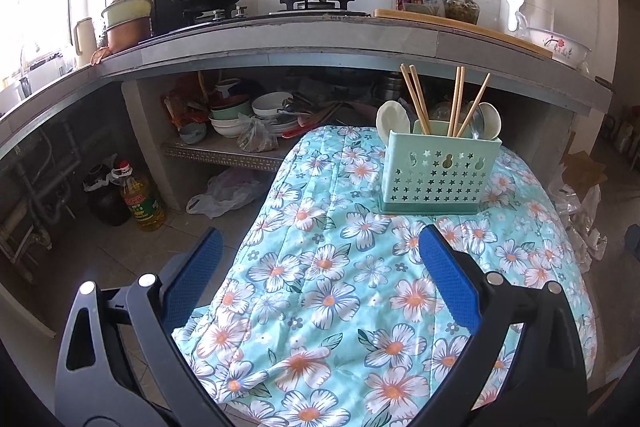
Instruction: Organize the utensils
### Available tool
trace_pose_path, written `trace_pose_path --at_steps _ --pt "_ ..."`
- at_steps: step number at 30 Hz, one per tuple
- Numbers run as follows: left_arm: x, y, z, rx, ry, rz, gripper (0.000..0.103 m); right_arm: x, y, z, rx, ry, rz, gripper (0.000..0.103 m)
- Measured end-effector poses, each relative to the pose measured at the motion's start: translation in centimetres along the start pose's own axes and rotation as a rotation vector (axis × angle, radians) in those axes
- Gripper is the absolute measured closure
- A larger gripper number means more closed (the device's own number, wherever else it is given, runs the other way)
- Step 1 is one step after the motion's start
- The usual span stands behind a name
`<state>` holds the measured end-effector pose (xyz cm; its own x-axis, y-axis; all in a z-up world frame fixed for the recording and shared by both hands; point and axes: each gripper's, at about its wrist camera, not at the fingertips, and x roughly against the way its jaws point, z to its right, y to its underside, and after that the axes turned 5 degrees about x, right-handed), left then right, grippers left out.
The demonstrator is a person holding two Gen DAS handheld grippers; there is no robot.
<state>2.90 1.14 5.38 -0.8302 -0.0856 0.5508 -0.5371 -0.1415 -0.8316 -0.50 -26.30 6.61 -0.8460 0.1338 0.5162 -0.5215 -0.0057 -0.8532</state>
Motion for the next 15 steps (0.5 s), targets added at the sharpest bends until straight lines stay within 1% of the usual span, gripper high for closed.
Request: trace_pose_path --at_steps 15 --pt "0.04 0.32 0.44 -0.022 0.005 -0.005 0.008 0.12 -0.25 -0.71 0.029 -0.009 0.002 0.006"
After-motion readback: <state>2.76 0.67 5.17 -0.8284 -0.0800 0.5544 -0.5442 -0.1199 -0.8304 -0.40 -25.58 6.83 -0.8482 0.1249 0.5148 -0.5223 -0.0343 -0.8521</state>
